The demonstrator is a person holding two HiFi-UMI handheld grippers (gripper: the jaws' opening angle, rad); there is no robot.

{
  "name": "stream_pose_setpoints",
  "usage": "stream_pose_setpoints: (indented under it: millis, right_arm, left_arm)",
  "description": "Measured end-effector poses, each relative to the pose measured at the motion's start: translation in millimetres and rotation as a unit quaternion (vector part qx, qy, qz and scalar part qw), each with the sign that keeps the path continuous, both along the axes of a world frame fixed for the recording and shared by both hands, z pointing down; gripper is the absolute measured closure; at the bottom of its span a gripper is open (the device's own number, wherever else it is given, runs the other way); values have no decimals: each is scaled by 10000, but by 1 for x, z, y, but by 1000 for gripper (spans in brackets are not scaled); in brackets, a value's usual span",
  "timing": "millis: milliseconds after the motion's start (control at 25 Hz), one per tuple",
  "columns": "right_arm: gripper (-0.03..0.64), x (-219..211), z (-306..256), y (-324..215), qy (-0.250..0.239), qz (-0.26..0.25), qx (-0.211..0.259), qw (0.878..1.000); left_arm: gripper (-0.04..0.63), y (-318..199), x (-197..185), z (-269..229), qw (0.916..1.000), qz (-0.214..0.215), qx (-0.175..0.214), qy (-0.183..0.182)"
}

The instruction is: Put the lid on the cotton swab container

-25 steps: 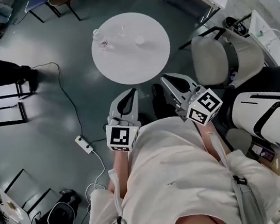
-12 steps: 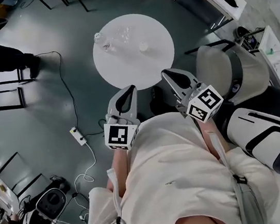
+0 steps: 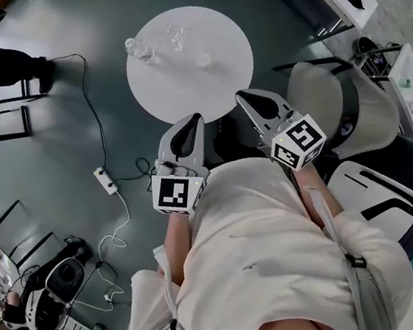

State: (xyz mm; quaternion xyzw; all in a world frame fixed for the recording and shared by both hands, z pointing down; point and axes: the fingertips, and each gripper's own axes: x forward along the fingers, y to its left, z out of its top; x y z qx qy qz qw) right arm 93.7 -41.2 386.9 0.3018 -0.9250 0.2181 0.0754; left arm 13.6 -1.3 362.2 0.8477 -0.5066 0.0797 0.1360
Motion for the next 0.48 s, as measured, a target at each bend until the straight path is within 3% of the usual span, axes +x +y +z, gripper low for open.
stream_pose_setpoints:
  millis: [480]
  right_arm:
    - [611, 2, 54, -25, 638, -185, 2, 9978]
  left_arm:
    - [586, -4, 11, 20, 9997, 55, -245, -48]
